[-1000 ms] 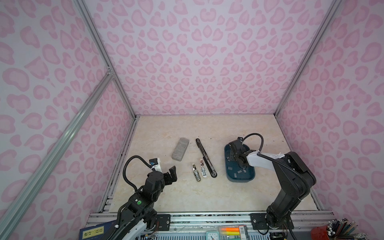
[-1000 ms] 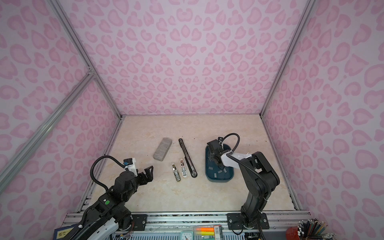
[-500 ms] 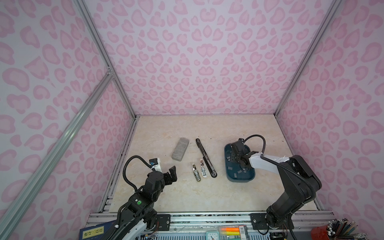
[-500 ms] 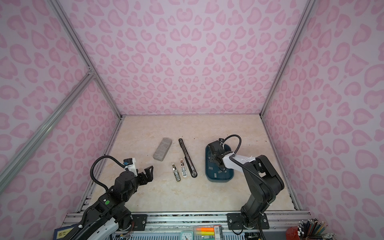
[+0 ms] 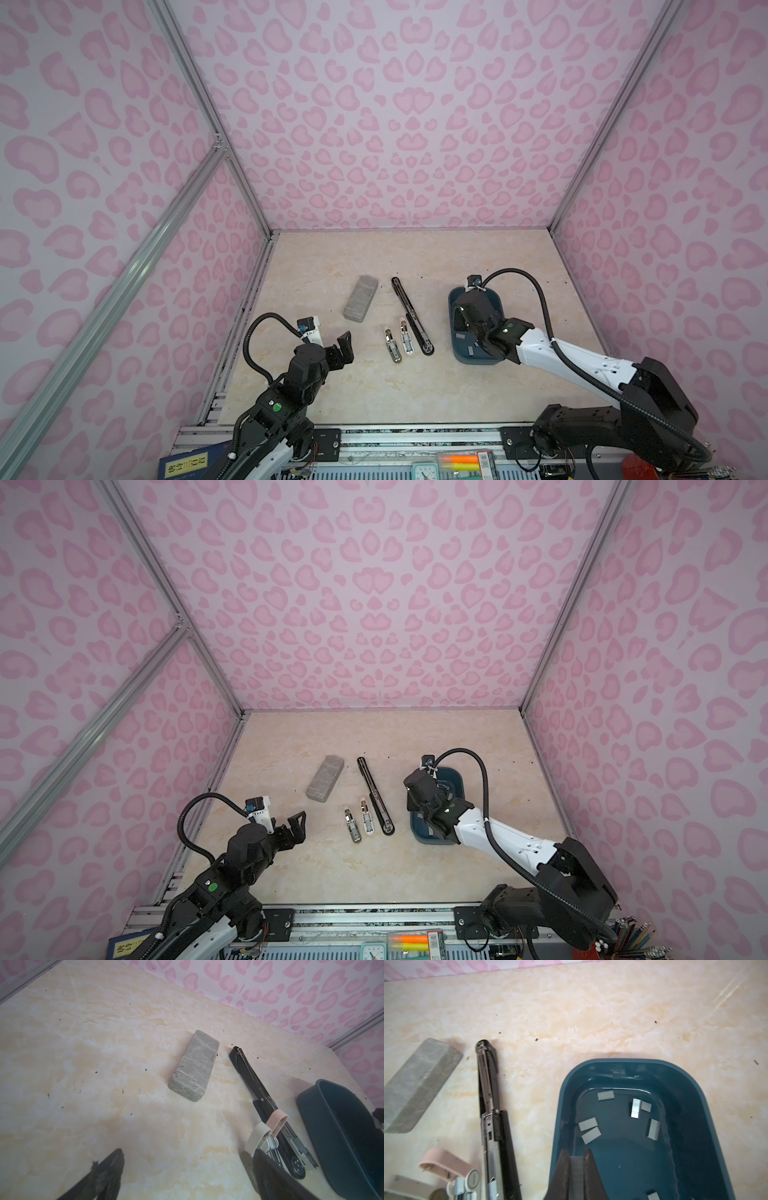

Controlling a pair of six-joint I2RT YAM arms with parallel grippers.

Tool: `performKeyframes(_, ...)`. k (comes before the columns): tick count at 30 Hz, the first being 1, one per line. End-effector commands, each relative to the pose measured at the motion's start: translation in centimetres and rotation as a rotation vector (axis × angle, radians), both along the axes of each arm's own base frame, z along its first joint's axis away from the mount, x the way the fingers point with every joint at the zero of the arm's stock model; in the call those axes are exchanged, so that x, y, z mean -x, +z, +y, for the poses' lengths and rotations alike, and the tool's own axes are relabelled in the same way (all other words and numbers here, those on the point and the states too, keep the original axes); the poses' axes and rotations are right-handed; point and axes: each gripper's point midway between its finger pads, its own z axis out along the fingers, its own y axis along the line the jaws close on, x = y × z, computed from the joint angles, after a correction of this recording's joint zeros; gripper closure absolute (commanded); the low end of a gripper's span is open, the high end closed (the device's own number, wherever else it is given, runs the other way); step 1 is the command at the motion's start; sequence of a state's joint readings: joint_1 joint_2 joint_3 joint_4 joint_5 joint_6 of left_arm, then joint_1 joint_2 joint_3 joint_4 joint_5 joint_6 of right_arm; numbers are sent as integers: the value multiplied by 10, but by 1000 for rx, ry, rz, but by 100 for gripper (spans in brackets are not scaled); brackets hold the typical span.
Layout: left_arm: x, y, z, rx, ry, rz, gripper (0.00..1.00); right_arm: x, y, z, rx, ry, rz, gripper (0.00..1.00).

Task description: Load the staples into the stapler

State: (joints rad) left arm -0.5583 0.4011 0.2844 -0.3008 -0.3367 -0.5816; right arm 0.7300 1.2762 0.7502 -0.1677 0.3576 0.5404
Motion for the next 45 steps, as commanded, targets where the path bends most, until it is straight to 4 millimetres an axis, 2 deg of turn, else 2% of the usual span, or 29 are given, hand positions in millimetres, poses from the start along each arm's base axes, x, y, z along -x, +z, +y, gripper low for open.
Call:
performKeyframes(1,0,3,-2,14,-10,-16,2,14,15,9,5,51,-67,94)
performKeyframes(6,2,5,-2,28,-17,-35,2,43,20,55,-59,251,-131,92)
performKeyframes(12,3,8,0,37,-13,-51,2,61,9,105,-58,382,-134,94)
performKeyframes(19,3,7,1,30,-4,-46,3,60,-21,140,-109,364,-82,97)
performKeyframes(25,2,7,0,32,-5,-47,2,65,-47,148,-80,348,-95,96)
performKeyframes(29,2,6,1,29,-4,-44,2,66,-52,154,-52,344,-104,95)
performKeyframes(45,2,6,1,27,2,-43,2,51,-68,155,51,291,-89,95)
